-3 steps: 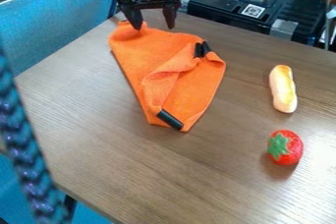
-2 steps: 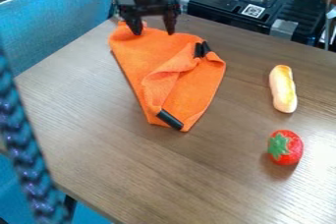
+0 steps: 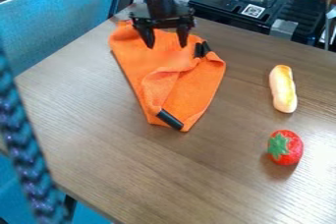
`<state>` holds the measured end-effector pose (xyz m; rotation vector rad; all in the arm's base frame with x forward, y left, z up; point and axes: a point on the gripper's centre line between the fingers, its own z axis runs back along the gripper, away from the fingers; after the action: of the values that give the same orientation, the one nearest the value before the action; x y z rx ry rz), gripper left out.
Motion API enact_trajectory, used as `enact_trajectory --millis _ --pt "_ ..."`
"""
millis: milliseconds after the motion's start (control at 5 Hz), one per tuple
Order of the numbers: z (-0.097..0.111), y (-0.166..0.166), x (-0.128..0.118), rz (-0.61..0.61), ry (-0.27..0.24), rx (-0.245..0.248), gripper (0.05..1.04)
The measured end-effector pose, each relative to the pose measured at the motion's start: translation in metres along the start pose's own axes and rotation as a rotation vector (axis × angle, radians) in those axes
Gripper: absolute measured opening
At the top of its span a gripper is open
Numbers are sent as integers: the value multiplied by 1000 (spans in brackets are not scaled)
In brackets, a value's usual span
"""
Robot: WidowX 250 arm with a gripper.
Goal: Unfold the cloth from top right to bottom left
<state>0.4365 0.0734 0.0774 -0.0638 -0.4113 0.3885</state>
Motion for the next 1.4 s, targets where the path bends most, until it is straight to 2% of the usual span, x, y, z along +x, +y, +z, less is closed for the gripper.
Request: enact_trajectory --millis 400,600,800,1000,1200,1400 --pt "4 -14 12 24 -18 -27 999" --pt "-10 -17 6 13 5 -2 999" --pt "-9 -21 7 10 -1 -3 999" --pt "-20 -19 2 17 19 6 999" --pt "-21 -23 2 16 16 2 955" --pt "-25 -24 0 21 19 3 753"
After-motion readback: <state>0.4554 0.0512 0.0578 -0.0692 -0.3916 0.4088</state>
